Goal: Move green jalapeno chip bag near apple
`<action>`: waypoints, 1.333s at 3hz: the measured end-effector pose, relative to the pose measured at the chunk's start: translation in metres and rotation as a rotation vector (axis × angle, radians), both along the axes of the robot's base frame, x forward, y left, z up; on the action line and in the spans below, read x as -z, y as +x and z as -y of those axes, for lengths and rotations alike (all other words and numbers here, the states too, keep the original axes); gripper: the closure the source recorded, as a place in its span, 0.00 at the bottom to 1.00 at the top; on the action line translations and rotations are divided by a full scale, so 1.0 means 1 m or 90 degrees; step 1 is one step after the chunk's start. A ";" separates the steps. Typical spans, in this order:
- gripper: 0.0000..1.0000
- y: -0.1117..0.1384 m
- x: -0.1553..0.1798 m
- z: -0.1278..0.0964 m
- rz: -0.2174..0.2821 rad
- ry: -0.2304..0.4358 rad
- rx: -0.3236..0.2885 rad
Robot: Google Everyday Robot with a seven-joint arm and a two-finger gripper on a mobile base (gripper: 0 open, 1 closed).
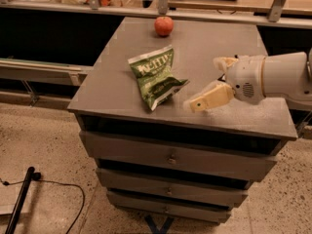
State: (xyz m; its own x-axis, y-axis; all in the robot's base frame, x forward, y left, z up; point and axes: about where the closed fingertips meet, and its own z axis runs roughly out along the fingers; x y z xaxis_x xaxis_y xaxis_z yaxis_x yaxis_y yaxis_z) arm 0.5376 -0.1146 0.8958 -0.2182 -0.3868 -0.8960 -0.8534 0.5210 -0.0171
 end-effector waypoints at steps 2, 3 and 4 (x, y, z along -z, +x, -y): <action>0.02 0.034 0.030 -0.029 -0.008 0.029 -0.022; 0.24 0.043 0.032 -0.036 -0.002 0.033 -0.028; 0.55 0.047 0.033 -0.043 -0.006 0.031 -0.041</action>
Offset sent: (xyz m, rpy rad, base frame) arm 0.0498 0.0317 -0.0439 0.0532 0.0168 0.0282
